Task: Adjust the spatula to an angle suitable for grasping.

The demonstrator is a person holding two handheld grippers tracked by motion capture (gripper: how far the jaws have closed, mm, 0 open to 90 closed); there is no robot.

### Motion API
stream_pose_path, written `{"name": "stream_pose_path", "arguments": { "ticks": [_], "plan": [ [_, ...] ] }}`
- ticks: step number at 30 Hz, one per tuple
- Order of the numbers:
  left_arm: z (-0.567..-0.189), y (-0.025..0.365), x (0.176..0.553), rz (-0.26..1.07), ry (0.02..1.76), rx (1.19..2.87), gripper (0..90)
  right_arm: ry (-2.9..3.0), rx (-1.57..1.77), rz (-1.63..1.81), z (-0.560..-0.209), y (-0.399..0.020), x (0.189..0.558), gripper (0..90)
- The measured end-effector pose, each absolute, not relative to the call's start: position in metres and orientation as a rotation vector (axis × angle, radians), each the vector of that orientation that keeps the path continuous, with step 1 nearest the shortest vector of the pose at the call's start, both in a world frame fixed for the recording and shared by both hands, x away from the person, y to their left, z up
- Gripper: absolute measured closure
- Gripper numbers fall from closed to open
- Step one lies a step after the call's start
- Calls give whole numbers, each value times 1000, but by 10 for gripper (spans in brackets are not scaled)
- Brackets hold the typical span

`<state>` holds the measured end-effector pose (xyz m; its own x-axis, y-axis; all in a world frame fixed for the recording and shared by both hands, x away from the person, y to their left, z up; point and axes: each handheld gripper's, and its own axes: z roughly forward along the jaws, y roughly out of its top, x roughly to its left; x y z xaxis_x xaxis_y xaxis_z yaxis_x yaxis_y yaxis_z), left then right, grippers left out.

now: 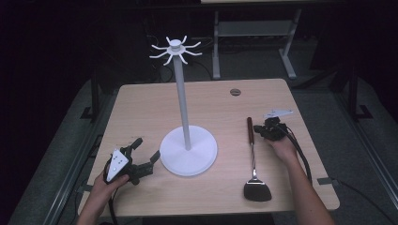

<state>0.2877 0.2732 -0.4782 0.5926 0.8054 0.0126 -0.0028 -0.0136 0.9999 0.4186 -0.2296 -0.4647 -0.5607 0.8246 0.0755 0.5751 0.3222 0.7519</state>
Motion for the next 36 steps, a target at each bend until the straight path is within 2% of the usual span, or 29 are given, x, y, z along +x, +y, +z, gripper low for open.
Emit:
{"name": "stream_pose_path", "arguments": {
  "ticks": [36],
  "plan": [
    [-478,273,288,736,724,1458,126,2435,1112,1071,-468,-196,415,898]
  ]
}}
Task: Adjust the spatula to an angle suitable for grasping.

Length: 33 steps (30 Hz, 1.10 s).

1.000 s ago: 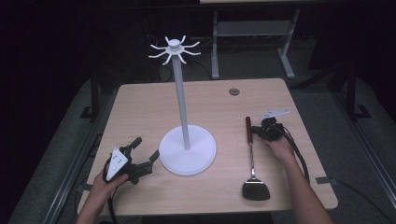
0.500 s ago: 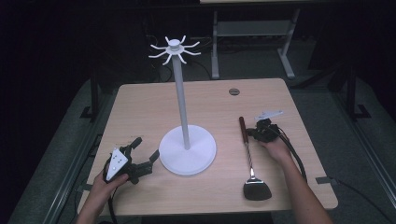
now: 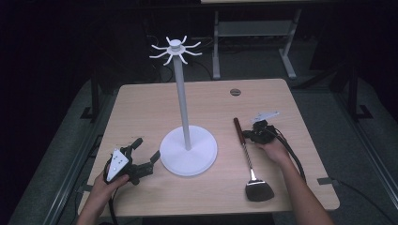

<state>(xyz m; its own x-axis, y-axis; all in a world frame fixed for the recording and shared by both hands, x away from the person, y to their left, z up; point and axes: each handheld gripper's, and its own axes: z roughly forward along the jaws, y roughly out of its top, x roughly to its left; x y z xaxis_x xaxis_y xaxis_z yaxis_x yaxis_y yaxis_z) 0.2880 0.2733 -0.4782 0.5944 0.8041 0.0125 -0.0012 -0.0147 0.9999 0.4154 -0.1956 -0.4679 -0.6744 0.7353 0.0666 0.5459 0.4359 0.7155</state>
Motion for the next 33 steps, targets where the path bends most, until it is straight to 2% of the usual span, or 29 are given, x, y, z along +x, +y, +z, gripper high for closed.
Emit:
{"name": "stream_pose_path", "arguments": {
  "ticks": [33],
  "plan": [
    [-478,273,288,737,724,1459,126,2566,967,1074,-468,-161,405,899]
  ]
}}
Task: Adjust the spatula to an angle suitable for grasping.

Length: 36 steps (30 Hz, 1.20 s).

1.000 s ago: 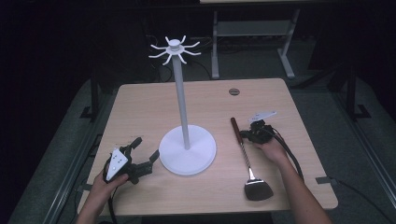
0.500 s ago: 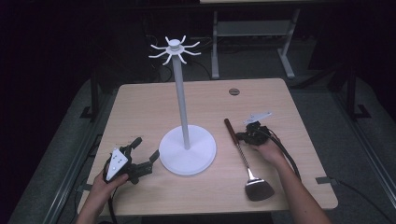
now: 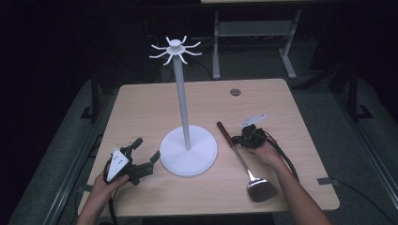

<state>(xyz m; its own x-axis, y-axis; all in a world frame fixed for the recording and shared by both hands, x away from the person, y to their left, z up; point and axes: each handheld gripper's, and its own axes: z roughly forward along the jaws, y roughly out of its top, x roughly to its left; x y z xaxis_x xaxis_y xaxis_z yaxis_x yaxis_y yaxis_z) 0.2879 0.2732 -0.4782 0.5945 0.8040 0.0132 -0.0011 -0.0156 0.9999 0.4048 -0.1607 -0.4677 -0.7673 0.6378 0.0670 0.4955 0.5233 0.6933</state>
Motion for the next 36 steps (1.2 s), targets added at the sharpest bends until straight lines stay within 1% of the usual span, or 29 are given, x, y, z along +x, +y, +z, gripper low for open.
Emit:
{"name": "stream_pose_path", "arguments": {
  "ticks": [10,27,30,31,36],
  "plan": [
    [-478,273,288,737,723,1458,126,2598,929,1080,-468,-150,401,899],
    [-478,273,288,736,724,1457,126,2617,875,1068,-465,-144,395,899],
    [-478,273,288,736,724,1456,126,2597,904,1090,-455,-151,387,899],
    [-478,273,288,735,724,1455,126,2589,899,1097,-449,-157,377,898],
    [-478,273,288,740,720,1455,126,2610,912,1075,-445,-164,352,899]
  ]
}}
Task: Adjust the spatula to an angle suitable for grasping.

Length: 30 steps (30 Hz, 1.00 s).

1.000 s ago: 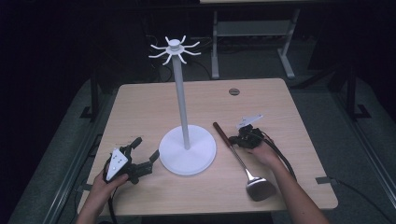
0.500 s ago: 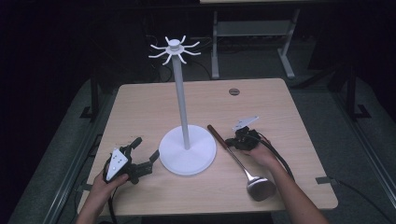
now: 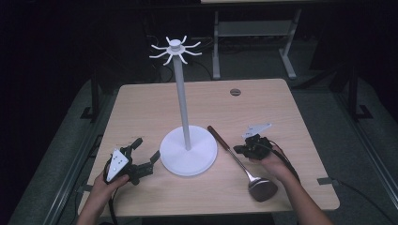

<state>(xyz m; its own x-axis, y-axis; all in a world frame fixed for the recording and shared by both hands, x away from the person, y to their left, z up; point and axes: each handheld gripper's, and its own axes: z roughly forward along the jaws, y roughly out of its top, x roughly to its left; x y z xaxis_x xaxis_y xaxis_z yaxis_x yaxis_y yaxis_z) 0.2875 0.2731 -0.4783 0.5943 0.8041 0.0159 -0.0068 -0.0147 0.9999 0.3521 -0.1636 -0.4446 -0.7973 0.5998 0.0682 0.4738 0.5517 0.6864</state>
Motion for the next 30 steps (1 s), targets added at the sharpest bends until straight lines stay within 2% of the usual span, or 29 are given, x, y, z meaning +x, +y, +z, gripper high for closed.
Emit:
{"name": "stream_pose_path", "arguments": {
  "ticks": [12,30],
  "plan": [
    [-478,273,288,738,725,1451,126,2695,885,1026,-454,-171,284,898],
    [-478,273,287,740,722,1452,126,2683,908,980,-456,-179,286,898]
  ]
}}
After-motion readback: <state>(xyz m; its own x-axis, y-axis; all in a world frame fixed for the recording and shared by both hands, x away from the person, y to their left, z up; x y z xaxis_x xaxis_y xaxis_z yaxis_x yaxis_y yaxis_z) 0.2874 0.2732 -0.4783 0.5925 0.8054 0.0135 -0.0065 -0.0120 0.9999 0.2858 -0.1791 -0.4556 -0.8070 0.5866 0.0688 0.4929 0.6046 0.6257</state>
